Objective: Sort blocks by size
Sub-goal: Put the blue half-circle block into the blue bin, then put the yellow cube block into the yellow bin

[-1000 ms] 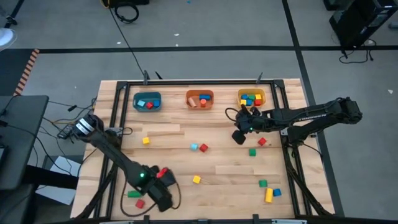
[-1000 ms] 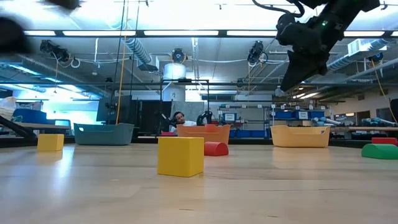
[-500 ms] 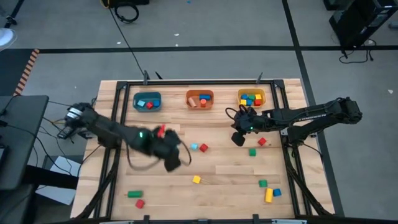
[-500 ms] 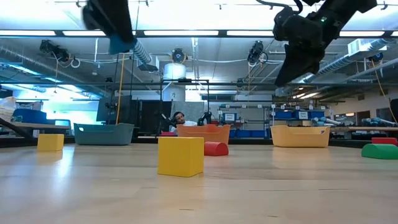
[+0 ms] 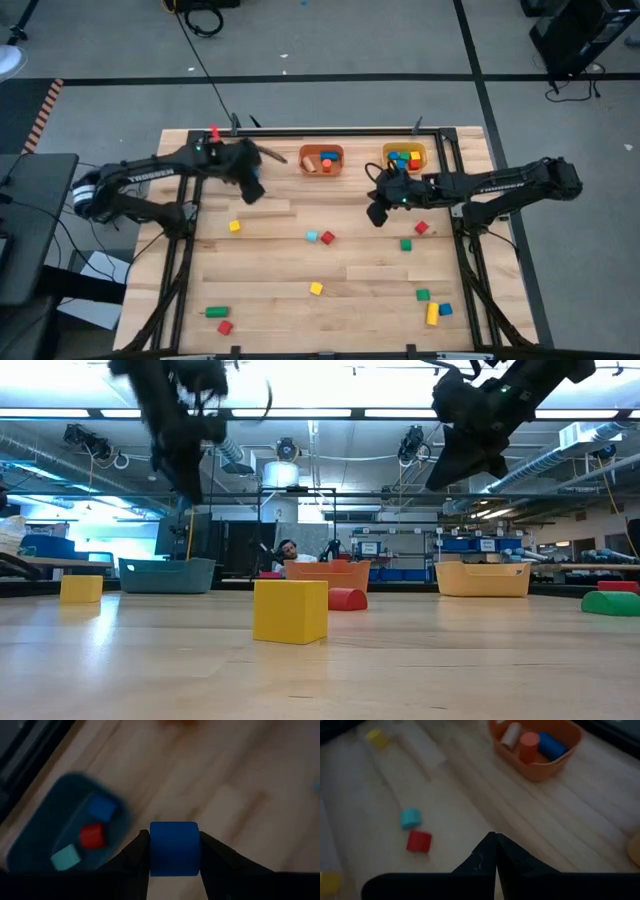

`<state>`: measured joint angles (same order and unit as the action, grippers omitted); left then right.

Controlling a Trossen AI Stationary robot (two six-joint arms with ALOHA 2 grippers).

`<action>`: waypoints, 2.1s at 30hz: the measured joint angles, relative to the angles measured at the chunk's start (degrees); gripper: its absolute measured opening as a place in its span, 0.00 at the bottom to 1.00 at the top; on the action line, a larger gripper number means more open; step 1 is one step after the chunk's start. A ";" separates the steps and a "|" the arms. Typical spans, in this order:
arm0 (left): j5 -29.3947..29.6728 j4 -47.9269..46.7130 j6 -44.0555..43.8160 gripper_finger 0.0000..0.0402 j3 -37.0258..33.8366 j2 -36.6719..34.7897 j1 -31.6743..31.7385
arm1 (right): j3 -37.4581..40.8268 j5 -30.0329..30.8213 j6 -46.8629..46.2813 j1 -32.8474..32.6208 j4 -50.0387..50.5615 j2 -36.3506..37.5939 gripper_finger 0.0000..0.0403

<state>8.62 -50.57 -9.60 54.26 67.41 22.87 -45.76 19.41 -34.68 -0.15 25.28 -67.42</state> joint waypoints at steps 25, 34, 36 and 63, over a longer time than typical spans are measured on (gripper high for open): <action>-3.74 16.50 3.75 0.55 -7.53 6.57 28.53 | 0.00 1.11 -10.38 6.42 0.06 0.00 0.05; -4.76 1.16 4.76 0.56 1.79 5.62 25.82 | 0.00 1.11 -10.23 7.04 0.06 0.00 0.05; -4.72 -3.18 2.84 0.56 3.86 4.74 24.41 | 0.00 1.11 -10.05 7.04 0.06 0.00 0.05; -5.57 -14.29 -11.71 0.56 -7.09 0.21 -15.87 | 0.00 0.38 -4.13 7.04 0.12 0.00 0.05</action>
<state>3.05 -64.87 -21.31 47.17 67.61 7.00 -45.76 19.79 -38.81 6.90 25.41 -67.42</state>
